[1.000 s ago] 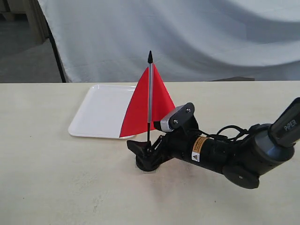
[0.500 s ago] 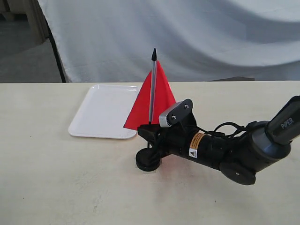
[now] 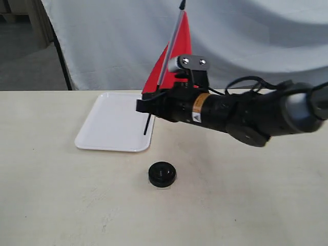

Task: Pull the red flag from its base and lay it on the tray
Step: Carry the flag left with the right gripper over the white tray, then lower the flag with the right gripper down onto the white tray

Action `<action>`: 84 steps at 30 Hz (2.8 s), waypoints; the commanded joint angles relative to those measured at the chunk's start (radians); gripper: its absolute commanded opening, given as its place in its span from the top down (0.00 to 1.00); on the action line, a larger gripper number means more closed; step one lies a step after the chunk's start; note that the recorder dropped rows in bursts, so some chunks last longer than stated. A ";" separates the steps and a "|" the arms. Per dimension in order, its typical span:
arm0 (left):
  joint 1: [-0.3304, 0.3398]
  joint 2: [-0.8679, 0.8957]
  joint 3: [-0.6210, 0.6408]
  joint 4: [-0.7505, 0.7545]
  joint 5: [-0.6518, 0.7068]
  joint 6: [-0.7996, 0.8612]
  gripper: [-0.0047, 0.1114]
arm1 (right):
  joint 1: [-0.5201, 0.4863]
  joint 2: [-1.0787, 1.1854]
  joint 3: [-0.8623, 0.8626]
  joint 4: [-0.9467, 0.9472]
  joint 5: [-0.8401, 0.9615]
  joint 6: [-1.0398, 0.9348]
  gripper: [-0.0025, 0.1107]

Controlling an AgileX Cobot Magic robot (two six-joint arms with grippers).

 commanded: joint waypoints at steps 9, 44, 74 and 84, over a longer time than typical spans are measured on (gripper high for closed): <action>0.002 -0.001 0.002 0.000 -0.002 0.001 0.96 | 0.150 0.263 -0.491 -0.036 0.583 0.220 0.98; 0.002 -0.001 0.002 0.000 -0.002 0.001 0.96 | 0.167 0.529 -0.909 0.229 0.961 -0.102 0.98; 0.002 -0.001 0.002 0.000 -0.002 0.001 0.96 | 0.140 0.557 -1.034 0.499 1.133 -0.375 0.39; 0.002 -0.001 0.002 0.000 0.000 0.001 0.96 | 0.169 0.448 -1.034 0.349 1.377 -0.546 0.87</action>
